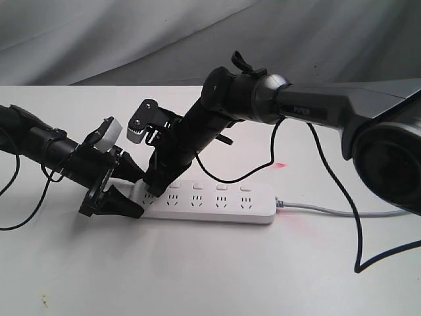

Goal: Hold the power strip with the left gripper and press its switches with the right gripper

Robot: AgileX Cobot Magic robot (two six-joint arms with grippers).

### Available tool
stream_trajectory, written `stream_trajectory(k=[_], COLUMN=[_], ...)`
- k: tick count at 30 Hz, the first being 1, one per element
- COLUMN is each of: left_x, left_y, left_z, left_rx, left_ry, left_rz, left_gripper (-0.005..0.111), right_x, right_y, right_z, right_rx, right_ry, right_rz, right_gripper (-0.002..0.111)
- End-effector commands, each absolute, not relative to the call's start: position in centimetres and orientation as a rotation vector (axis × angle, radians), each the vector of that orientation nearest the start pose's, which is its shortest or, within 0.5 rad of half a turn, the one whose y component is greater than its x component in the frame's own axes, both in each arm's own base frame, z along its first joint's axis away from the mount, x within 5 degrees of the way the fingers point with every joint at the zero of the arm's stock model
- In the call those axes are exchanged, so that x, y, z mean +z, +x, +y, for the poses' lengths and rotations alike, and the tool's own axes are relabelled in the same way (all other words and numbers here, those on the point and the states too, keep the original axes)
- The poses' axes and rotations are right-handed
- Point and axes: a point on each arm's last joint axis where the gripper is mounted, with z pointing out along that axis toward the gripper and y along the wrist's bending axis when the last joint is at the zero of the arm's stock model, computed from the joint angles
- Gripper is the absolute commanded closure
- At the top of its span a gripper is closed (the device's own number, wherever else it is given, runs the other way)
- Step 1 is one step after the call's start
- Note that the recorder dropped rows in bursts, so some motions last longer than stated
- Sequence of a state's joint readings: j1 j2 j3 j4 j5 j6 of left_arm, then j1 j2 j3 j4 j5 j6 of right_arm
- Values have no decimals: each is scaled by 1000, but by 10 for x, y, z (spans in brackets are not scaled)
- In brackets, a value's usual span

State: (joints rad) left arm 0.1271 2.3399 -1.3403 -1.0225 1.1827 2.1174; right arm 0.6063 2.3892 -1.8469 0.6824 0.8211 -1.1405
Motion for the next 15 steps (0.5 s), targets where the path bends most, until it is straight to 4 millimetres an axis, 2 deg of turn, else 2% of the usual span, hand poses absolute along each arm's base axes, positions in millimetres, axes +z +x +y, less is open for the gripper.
stream_trajectory(k=[1,6,15], left_x=[27,27,27], left_y=[374,374,374], left_z=[-11,-11,-11], left_rx=[-924,-924,-924], left_ry=[1671,1671,1671], left_rz=[2045,2045,2045], left_gripper=[62,62,62], right_x=[117,114,92], right_y=[386,385,378], right_z=[319,316,311], right_rx=[639,602,611], right_ry=[-1679,-1718,-1742], right_rz=[2091,2116,2193], right_gripper=[108,108,108])
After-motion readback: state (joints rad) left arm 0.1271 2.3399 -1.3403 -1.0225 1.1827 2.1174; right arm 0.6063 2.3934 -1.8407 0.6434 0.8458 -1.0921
